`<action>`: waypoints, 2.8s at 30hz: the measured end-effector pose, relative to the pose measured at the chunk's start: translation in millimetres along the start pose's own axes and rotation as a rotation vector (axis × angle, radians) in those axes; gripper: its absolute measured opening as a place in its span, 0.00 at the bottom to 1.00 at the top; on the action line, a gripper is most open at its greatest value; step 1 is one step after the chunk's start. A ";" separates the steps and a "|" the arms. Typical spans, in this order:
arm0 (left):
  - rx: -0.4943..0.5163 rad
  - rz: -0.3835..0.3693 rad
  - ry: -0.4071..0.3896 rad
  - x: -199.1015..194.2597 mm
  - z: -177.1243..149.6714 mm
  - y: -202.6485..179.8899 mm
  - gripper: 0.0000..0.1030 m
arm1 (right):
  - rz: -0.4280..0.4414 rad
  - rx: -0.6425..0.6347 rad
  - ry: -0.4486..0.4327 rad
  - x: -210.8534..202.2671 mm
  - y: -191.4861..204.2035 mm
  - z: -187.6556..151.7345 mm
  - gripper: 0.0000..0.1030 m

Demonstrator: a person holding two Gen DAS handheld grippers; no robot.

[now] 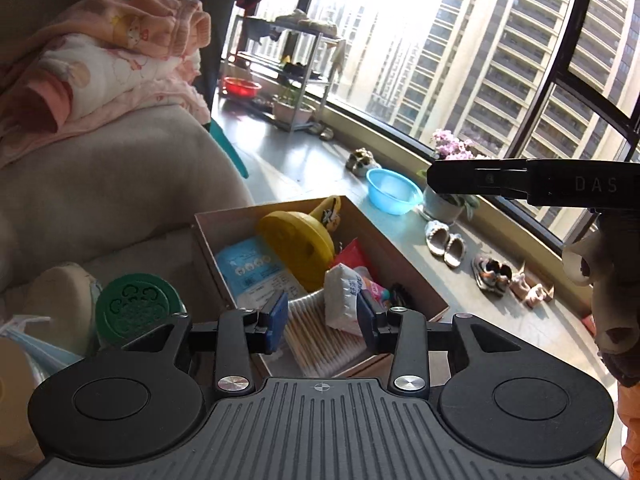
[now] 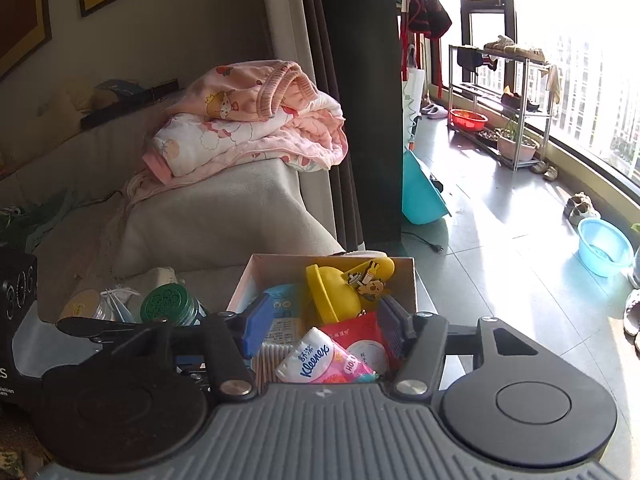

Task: Organize soft objects
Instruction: 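Grasp the pink lace scrunchie with the left tool while the right tool grasps the beige pouch, then lift the scrunchie with the left tool while the right tool lifts the beige pouch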

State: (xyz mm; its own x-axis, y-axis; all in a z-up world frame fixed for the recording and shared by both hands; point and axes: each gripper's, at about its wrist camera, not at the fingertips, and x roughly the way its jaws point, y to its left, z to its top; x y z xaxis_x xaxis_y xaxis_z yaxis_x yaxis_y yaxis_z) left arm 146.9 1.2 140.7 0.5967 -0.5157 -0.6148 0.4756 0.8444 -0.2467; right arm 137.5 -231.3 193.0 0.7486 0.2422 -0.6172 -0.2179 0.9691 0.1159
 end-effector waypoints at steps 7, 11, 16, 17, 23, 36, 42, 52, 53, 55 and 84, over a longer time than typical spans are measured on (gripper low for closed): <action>-0.112 0.223 -0.001 -114.8 54.4 70.1 0.41 | 0.140 -0.077 -0.165 -47.2 68.6 91.9 0.69; -0.224 0.255 0.042 -122.5 56.3 120.6 0.41 | 0.249 -0.230 -0.153 -39.2 129.1 126.3 0.80; -0.253 0.154 0.124 -73.6 42.5 169.5 0.41 | 0.357 -0.269 0.040 19.9 153.0 118.8 0.80; -0.232 0.116 0.140 -56.9 42.7 175.9 0.41 | 0.363 -0.243 0.074 34.4 149.1 113.2 0.80; -0.189 0.029 0.185 4.7 51.6 211.4 0.41 | 0.316 -0.255 0.195 93.3 121.8 74.4 0.79; -0.382 -0.035 0.124 -28.7 -12.9 275.4 0.41 | 0.390 -0.083 0.528 248.0 151.5 60.2 0.79; -0.418 -0.051 0.114 -37.9 -40.5 280.6 0.41 | 0.377 -0.095 0.670 293.5 179.3 44.4 0.79; -0.463 -0.003 0.054 -46.6 -47.2 300.0 0.41 | 0.504 -0.145 0.559 249.1 196.7 69.6 0.37; -0.458 0.019 0.043 -50.4 -46.7 299.0 0.41 | 0.494 -0.175 0.508 237.5 197.3 77.4 0.37; -0.456 0.046 0.024 -56.2 -44.6 296.9 0.41 | 0.467 -0.204 0.450 223.5 195.9 86.1 0.37; -0.543 0.213 -0.031 -76.6 -68.9 304.3 0.43 | 0.315 -0.244 0.522 251.9 196.5 49.6 0.41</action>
State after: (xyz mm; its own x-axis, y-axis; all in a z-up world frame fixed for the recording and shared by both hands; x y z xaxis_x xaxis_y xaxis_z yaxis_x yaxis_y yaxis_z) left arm 201.4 307.6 61.1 0.6656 -0.3238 -0.6724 -0.0509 0.8791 -0.4738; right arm 314.4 22.6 98.9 0.2366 0.3978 -0.8864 -0.5590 0.8020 0.2107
